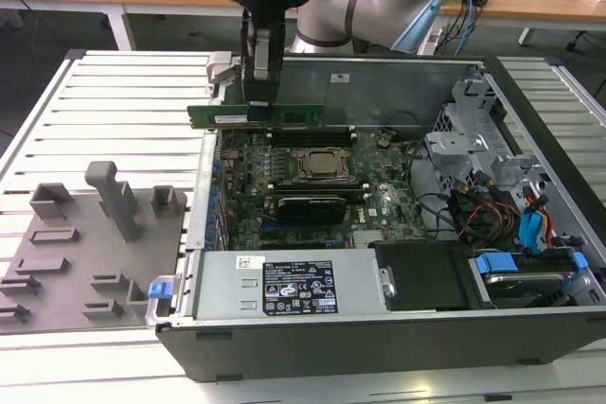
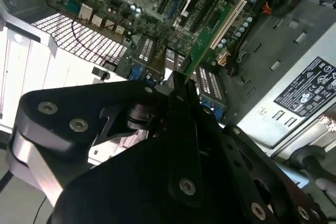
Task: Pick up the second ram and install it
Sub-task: 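Pick up the second ram and move it above second insertion slot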
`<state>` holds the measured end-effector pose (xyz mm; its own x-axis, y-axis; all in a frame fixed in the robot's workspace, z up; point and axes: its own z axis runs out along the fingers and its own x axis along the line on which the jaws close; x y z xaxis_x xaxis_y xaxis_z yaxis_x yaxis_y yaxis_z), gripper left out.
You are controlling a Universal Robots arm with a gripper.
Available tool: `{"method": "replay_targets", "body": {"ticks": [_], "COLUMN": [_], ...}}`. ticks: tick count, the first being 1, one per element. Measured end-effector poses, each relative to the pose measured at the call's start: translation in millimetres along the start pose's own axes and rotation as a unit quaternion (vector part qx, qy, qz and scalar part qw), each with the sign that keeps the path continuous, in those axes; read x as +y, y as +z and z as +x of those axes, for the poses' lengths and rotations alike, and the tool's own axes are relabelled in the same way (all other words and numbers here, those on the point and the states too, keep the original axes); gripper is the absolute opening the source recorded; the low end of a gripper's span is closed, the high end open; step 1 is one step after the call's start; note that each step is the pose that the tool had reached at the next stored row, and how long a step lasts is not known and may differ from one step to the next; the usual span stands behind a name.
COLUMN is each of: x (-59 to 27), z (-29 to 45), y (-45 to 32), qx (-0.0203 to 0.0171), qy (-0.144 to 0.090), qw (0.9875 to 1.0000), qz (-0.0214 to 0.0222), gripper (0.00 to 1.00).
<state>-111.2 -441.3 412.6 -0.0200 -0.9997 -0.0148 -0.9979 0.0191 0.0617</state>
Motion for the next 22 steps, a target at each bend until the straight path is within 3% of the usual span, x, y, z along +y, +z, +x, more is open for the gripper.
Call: {"method": "replay_targets", "body": {"ticks": [14,19,22], "x": [-53.6,-62.1,-66.7], "z": [-8.9,-15.3,-26.5], "y": [4.1,6.4,9.9], "qx": [0.0000,0.0001,0.0001], "qy": [0.000,0.000,0.000], "qw": [1.0000,1.0000,1.0000], "qz": [-0.0020,-0.0025,-0.0028], "gripper": [0.14,0.14,0.14]}}
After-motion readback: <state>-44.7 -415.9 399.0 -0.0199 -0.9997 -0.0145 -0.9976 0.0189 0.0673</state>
